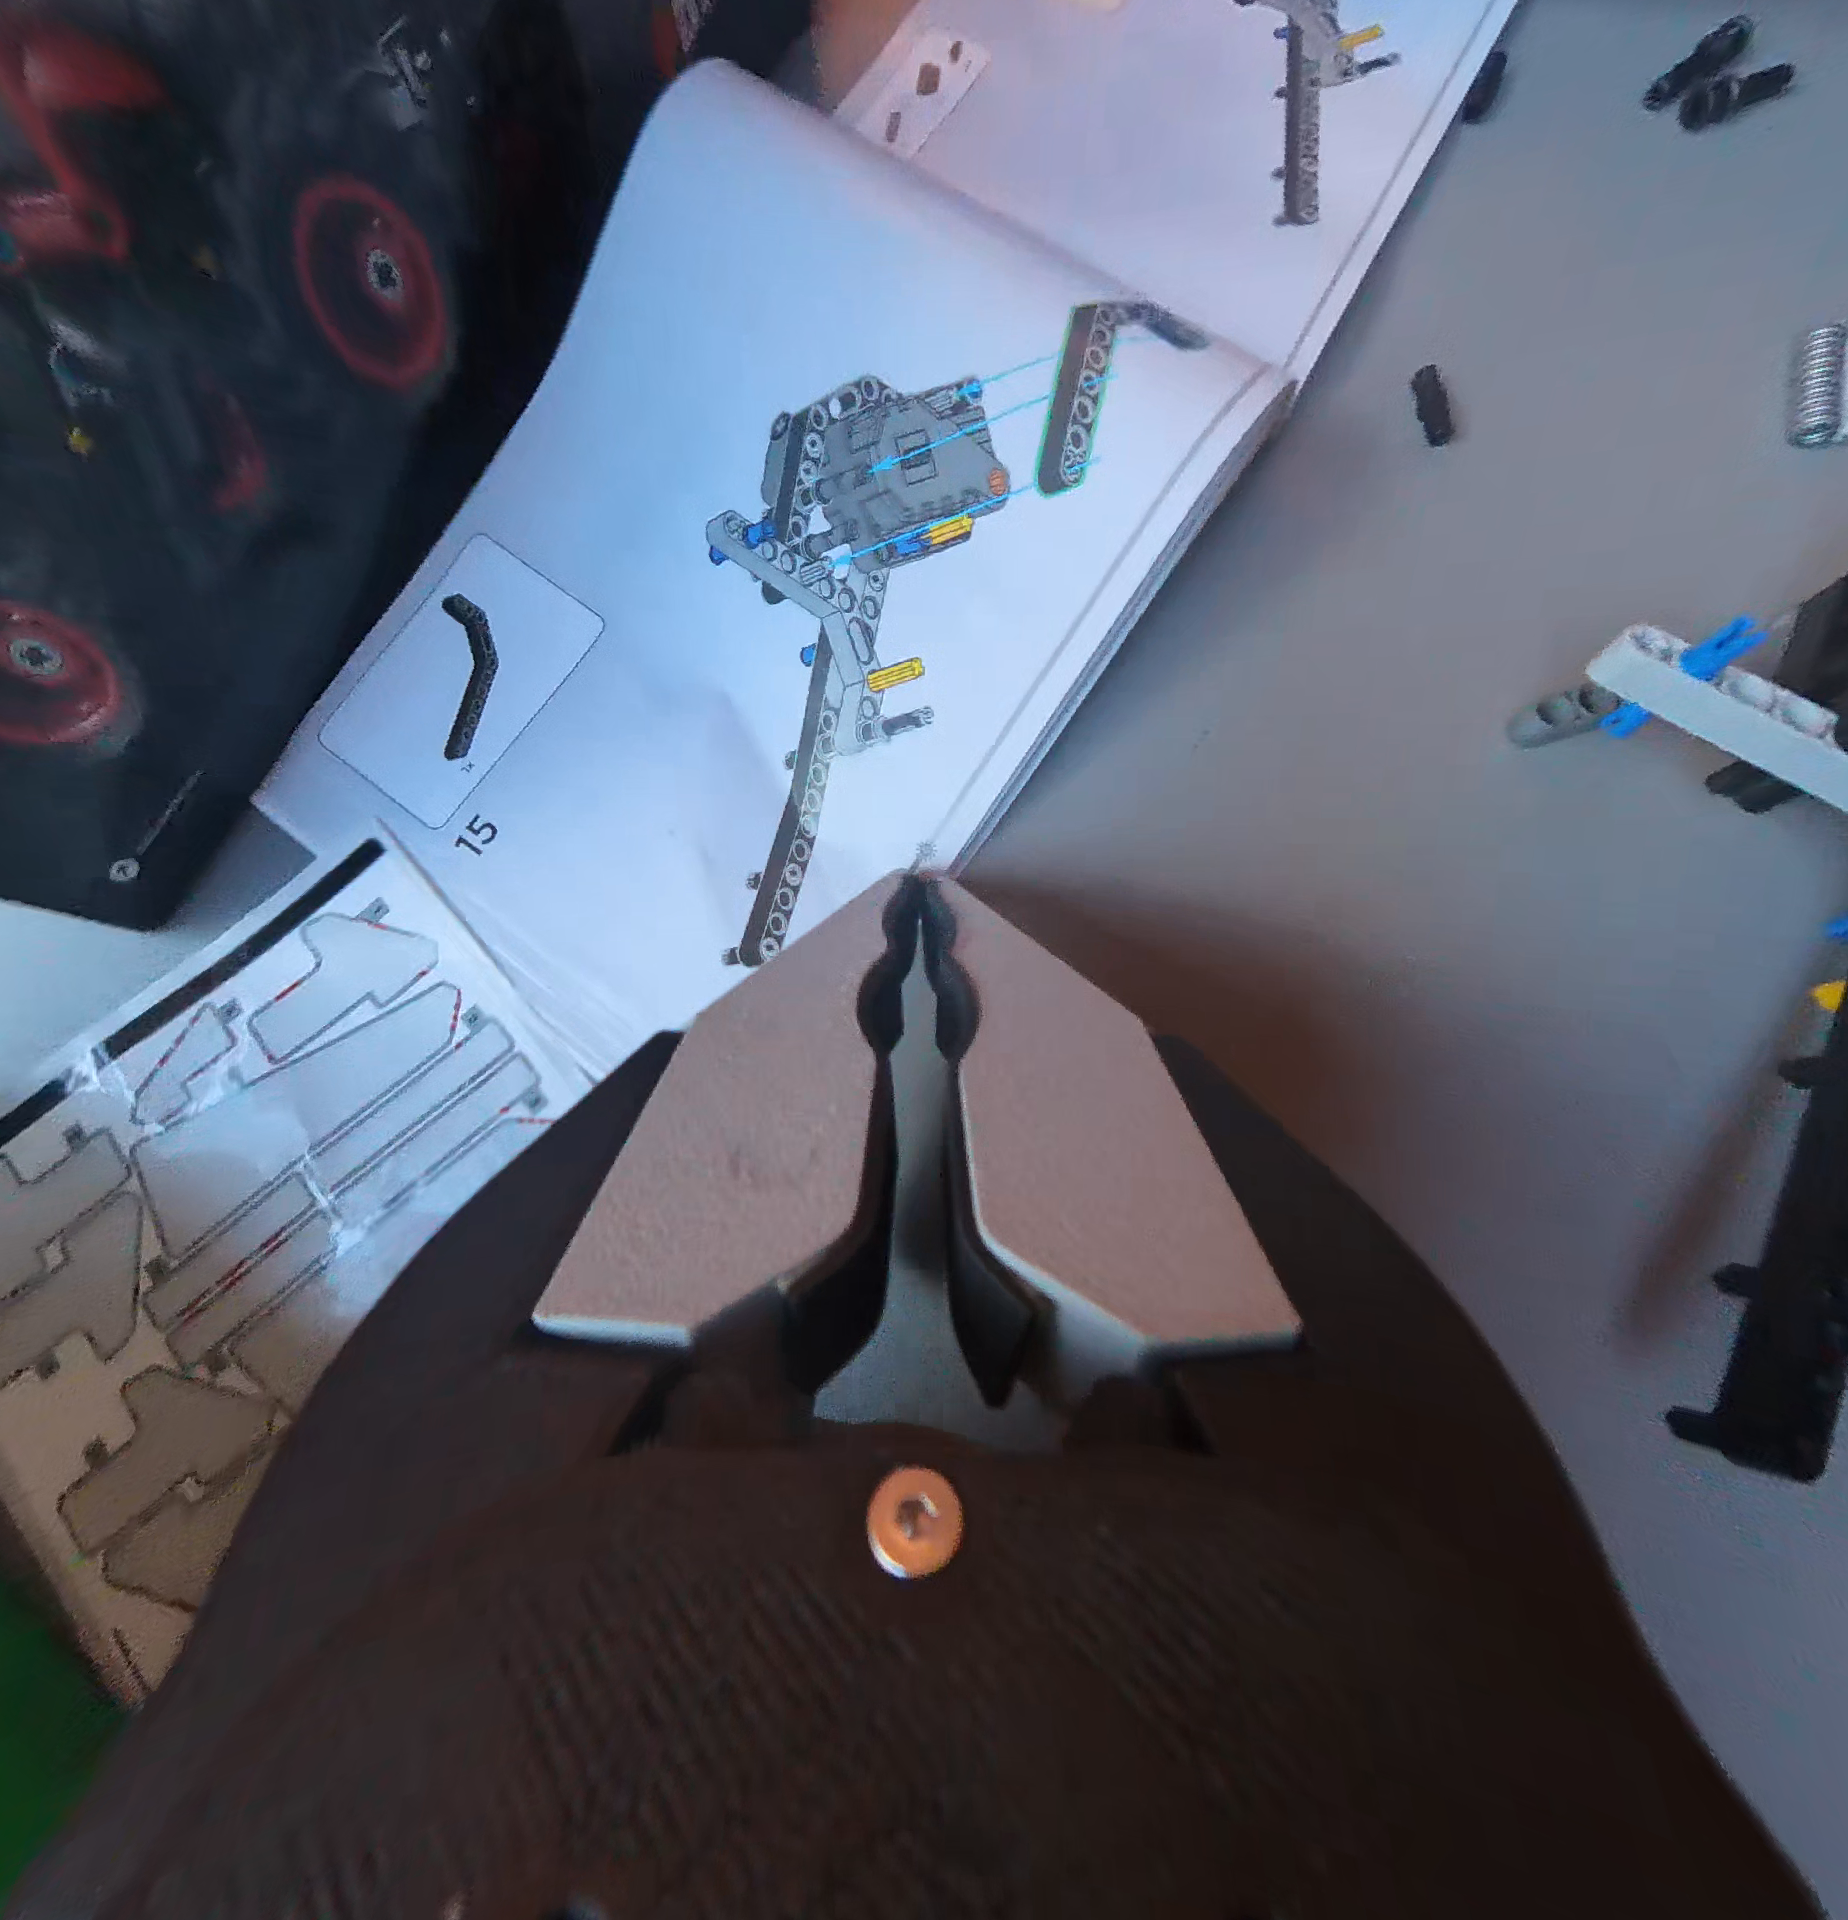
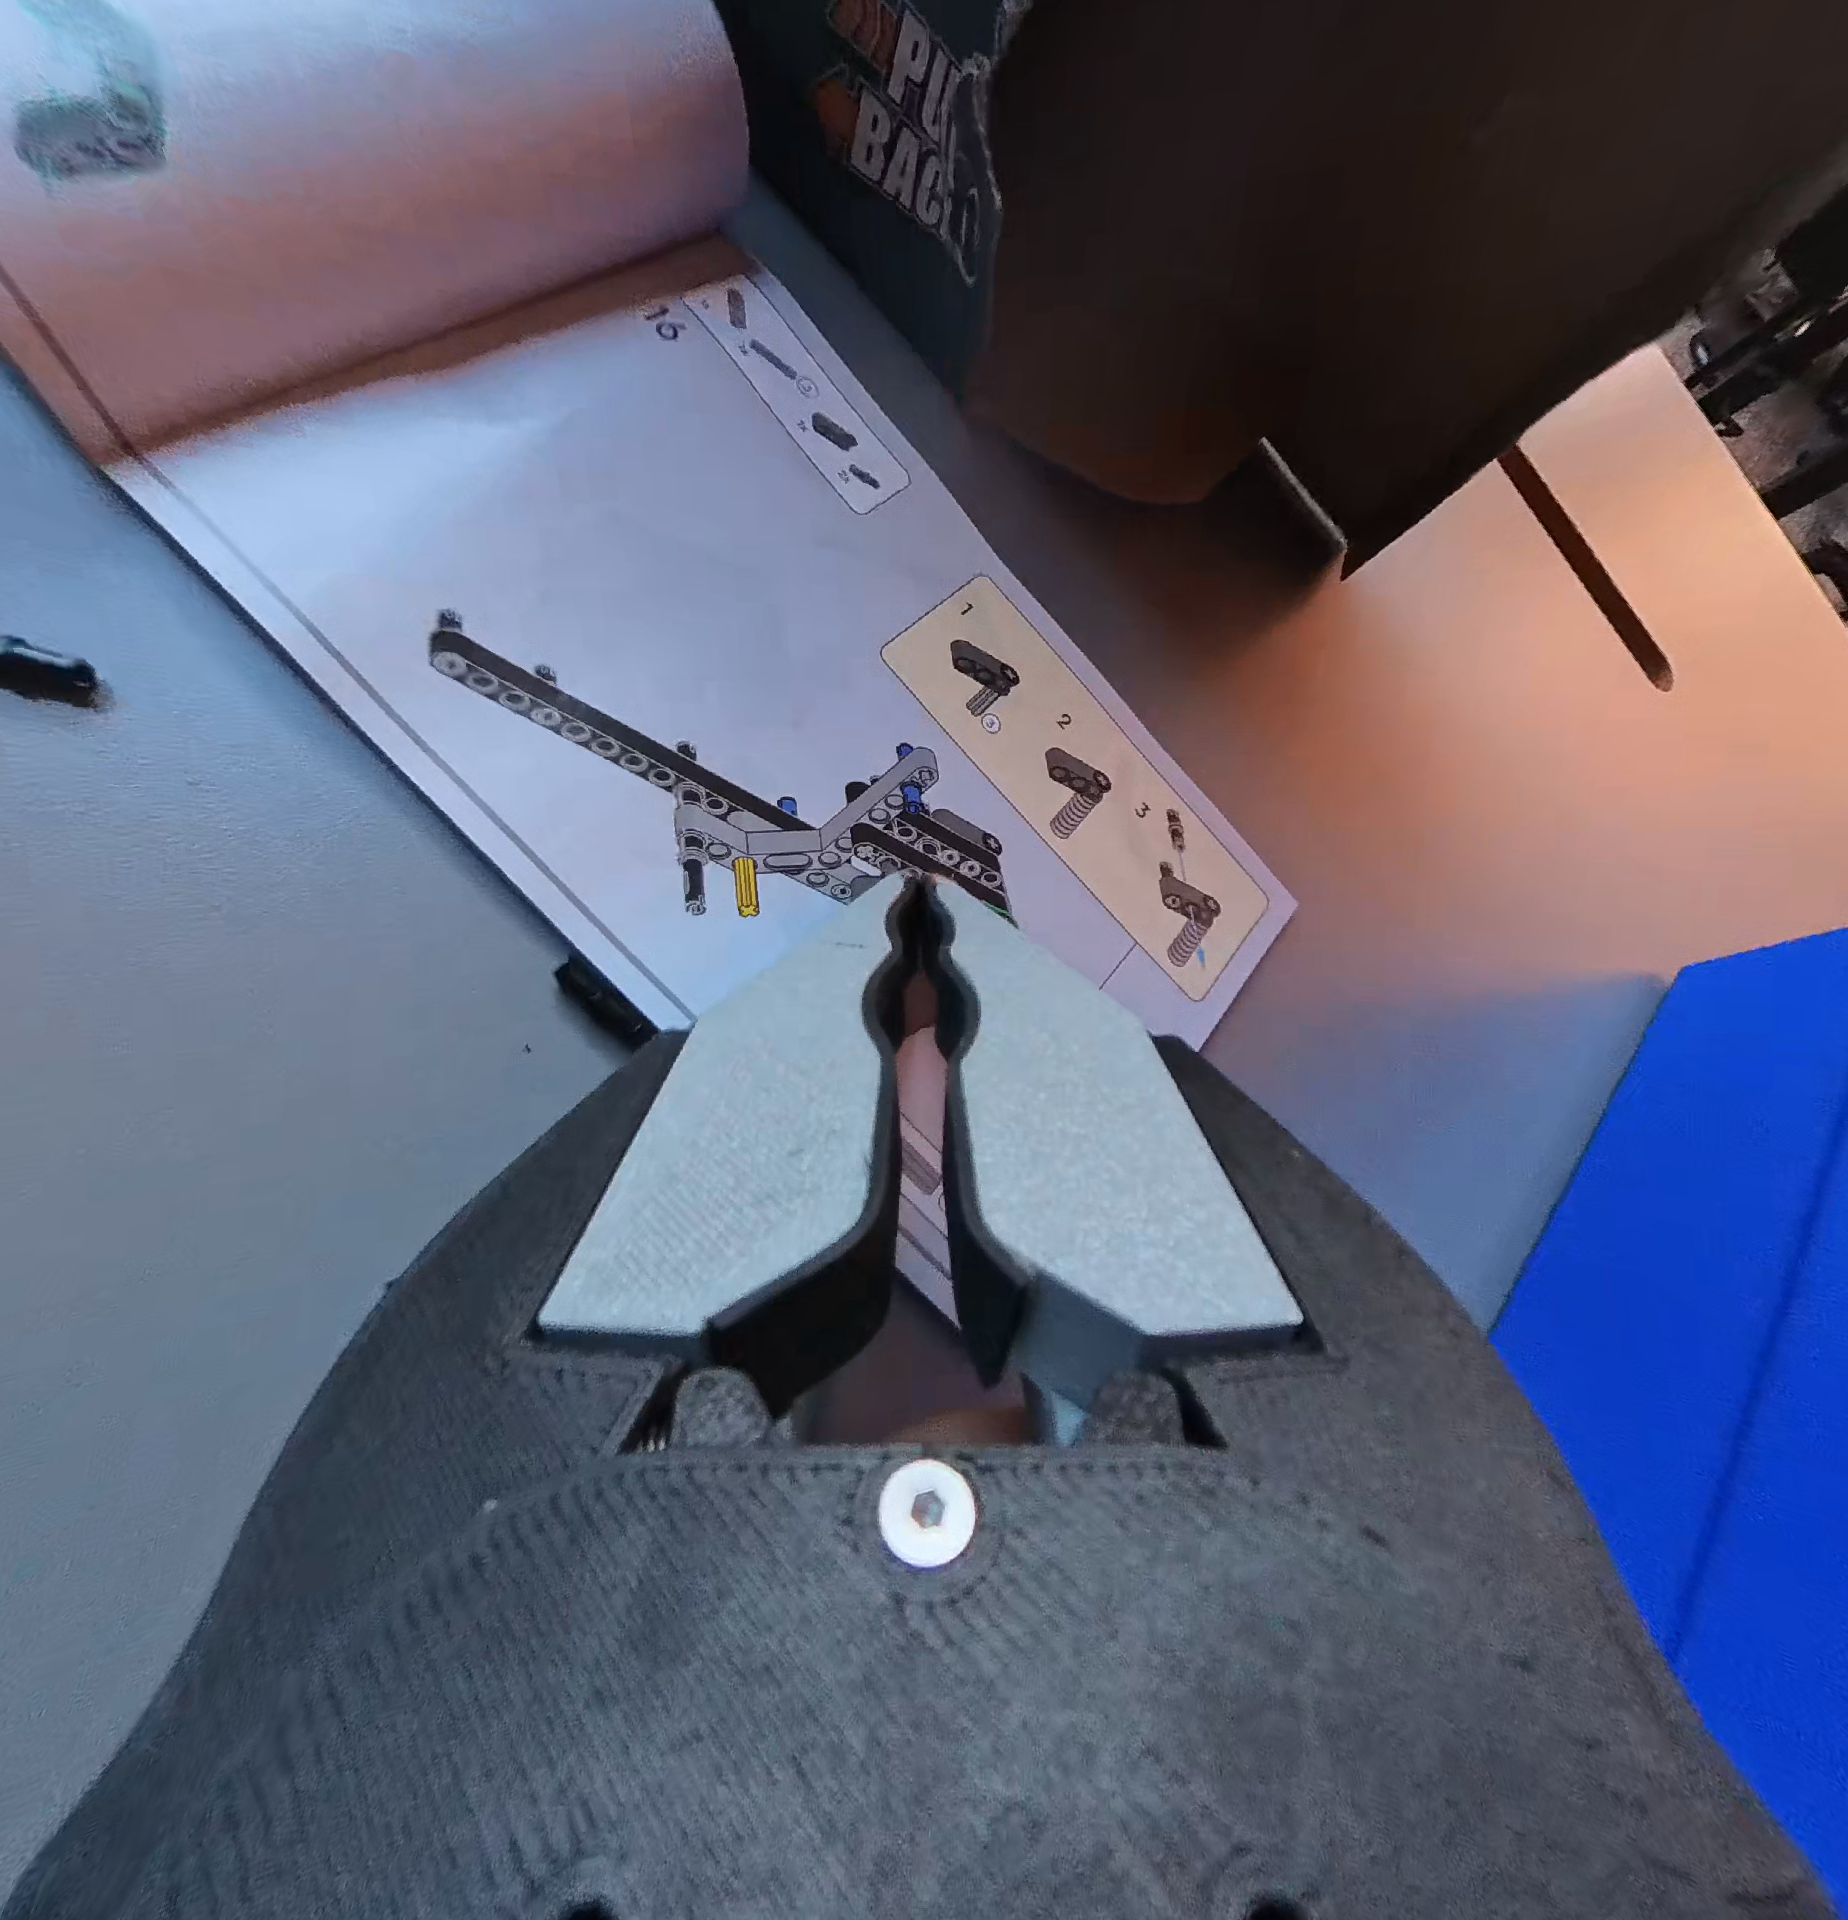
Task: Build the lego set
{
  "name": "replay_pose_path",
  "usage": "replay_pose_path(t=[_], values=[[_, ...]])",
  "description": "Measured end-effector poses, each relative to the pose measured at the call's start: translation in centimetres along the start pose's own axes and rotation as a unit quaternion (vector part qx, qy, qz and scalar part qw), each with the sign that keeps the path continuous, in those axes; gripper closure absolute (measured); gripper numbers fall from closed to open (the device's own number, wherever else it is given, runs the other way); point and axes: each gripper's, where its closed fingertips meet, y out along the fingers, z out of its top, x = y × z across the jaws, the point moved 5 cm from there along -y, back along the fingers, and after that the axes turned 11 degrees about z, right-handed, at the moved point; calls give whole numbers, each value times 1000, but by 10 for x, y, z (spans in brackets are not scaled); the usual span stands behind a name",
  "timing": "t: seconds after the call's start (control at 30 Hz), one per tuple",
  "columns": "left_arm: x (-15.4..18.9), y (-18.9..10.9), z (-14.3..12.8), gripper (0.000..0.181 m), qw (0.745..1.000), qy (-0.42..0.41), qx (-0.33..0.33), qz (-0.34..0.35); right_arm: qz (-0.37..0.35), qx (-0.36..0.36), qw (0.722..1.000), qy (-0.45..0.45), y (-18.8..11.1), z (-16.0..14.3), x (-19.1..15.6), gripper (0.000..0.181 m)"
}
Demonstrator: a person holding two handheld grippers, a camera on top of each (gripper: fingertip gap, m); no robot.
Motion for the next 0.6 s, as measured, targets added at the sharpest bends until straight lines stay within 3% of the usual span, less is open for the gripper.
replay_pose_path(t=[0.03, 0.17, 0.23, 0.33, 0.6], values=[[-1, -1, -1, 181, 1000, -3, 1, 1, -2, 17, 1000, -1, -3, 3, 0, 181], [-2, -5, -6, 181, 1000, -20, 10, -5, -23, 111, 994, 8, -21, 15, 11, 181], [-4, -8, -4, 155, 999, -25, 25, -3, -80, 152, 985, -3, -30, 16, 21, 181], [-5, -16, 0, 148, 997, -34, 63, -12, -161, 243, 956, -14, -57, 22, 18, 181], [-7, -14, -2, 142, 997, -50, 54, -31, -146, 307, 939, 59, -81, 20, -1, 181]])
